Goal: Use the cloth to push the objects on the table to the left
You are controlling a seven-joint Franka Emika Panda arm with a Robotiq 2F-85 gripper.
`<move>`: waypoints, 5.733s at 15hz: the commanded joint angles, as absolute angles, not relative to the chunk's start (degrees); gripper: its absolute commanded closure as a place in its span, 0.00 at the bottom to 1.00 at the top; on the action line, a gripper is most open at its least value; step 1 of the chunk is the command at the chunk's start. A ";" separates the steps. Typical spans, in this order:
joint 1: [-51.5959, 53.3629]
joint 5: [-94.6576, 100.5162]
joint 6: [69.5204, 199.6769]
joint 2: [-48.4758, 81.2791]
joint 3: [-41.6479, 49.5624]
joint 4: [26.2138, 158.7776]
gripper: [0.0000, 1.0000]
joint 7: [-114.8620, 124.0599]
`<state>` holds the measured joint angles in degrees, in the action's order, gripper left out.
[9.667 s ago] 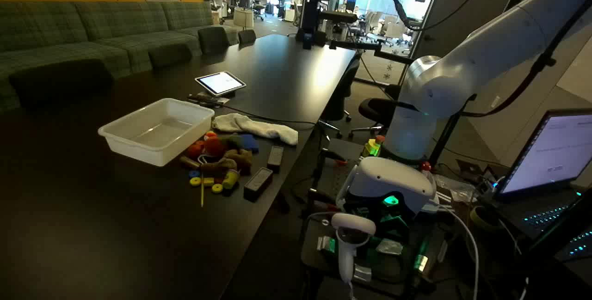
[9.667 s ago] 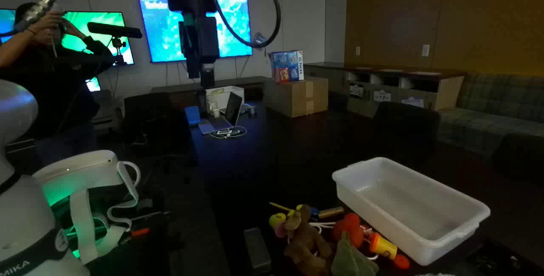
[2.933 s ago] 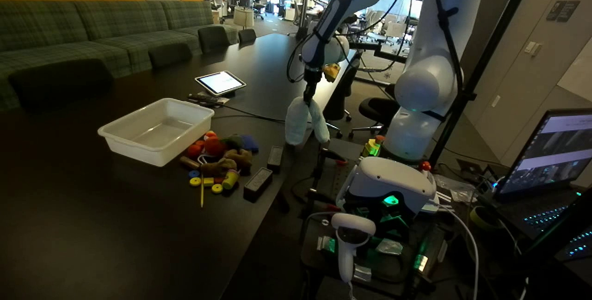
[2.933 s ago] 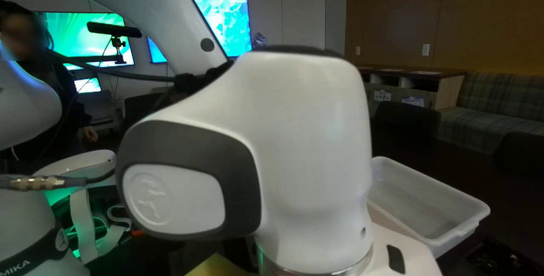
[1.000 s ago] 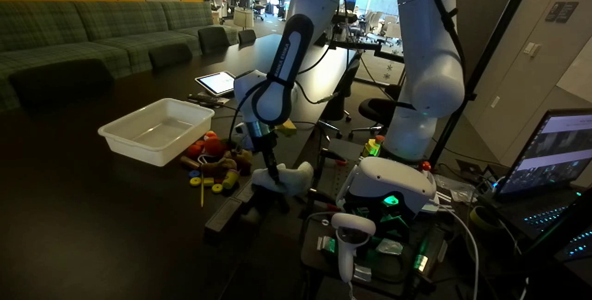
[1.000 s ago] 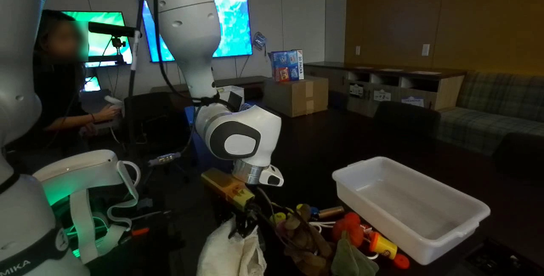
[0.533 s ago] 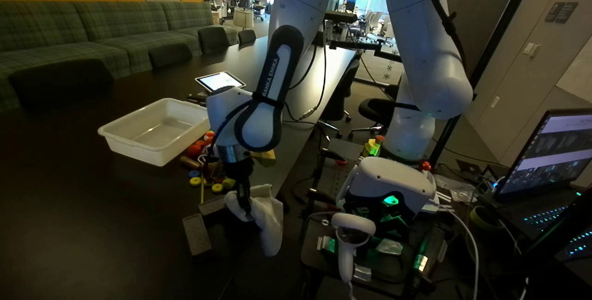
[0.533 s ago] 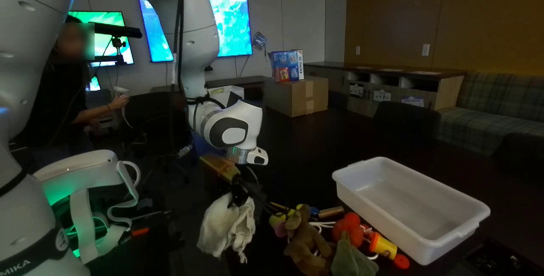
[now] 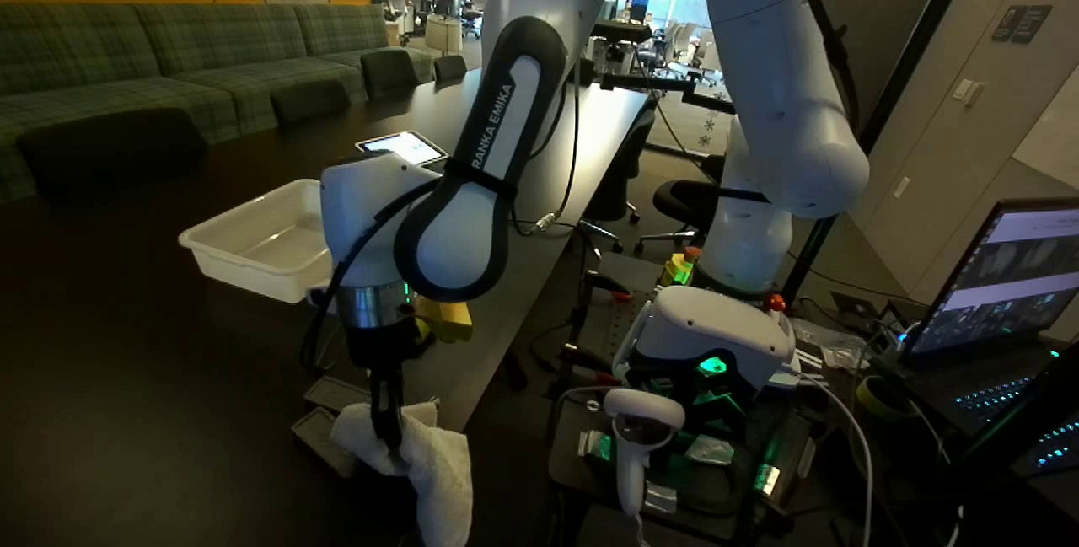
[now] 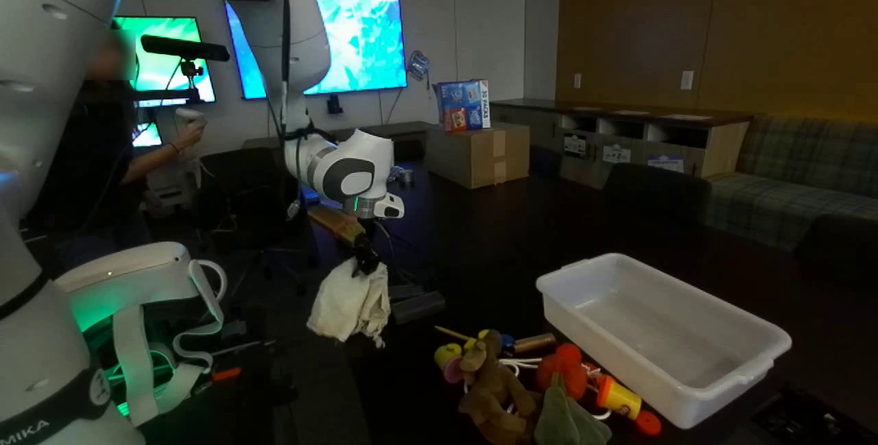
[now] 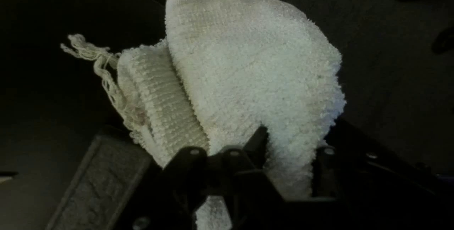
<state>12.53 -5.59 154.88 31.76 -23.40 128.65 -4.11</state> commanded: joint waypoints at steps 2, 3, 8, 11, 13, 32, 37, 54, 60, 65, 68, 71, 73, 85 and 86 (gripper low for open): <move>6.17 -11.97 151.81 24.73 -28.53 130.32 0.93 -11.03; 3.99 -13.44 150.64 22.67 -29.26 131.47 0.93 -13.65; -4.54 -21.64 142.84 11.24 -26.53 136.86 0.93 -28.03; -6.39 -23.18 140.46 4.63 -19.88 139.98 0.93 -32.58; -6.75 -21.29 140.51 1.04 -13.83 141.72 0.93 -32.93; -2.26 23.36 166.51 35.96 24.77 120.06 0.93 7.57; 0.70 20.36 165.47 42.83 22.70 118.00 0.93 6.44; 5.84 18.11 167.64 48.99 13.51 119.10 0.93 4.98; 13.25 17.62 167.03 45.80 10.23 121.88 0.93 7.25; 23.08 13.30 163.25 45.50 7.76 120.44 0.93 14.27; 28.12 11.56 160.91 44.99 5.72 119.31 0.93 18.24; 32.44 10.41 159.49 45.20 3.40 117.25 0.93 21.56; 34.15 9.64 158.79 44.87 1.66 115.92 0.93 22.62; 32.16 7.66 161.59 33.04 -1.48 122.23 0.93 19.10; 29.90 7.16 161.89 30.98 -2.85 124.18 0.93 17.34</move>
